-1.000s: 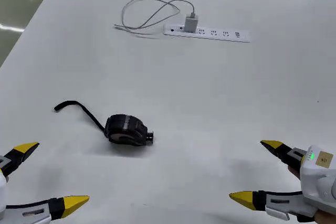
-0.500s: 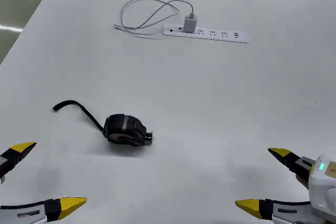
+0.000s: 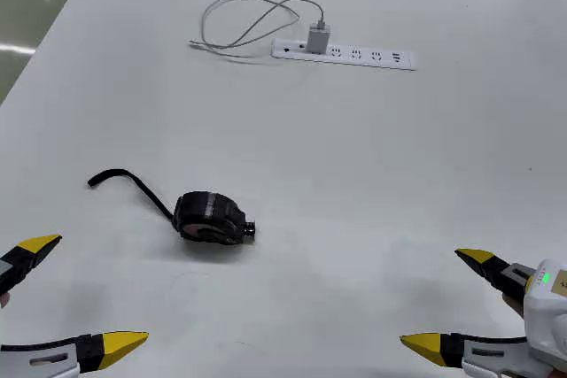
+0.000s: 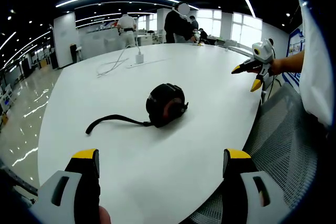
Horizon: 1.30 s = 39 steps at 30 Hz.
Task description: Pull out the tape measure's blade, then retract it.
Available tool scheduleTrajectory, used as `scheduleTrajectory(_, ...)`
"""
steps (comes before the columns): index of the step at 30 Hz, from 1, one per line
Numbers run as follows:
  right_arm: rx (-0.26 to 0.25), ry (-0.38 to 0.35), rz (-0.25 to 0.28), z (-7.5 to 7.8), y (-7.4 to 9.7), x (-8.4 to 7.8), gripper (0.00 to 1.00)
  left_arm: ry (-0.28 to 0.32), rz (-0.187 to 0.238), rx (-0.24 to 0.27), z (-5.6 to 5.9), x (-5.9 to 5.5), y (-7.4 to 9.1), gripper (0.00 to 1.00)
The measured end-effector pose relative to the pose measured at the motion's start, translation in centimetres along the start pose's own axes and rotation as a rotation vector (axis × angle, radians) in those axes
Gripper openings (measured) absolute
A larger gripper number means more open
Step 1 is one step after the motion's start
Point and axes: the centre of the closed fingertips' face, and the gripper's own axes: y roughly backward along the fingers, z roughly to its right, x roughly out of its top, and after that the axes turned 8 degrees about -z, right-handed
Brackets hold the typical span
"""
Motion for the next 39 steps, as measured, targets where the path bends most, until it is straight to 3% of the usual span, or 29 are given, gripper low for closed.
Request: scheduleTrajectory(39,0.000,0.008,0.005,0.04,0.18,0.36,0.82,-0.014,0.007,-0.001,-0.02,0.58,0.06,0.98)
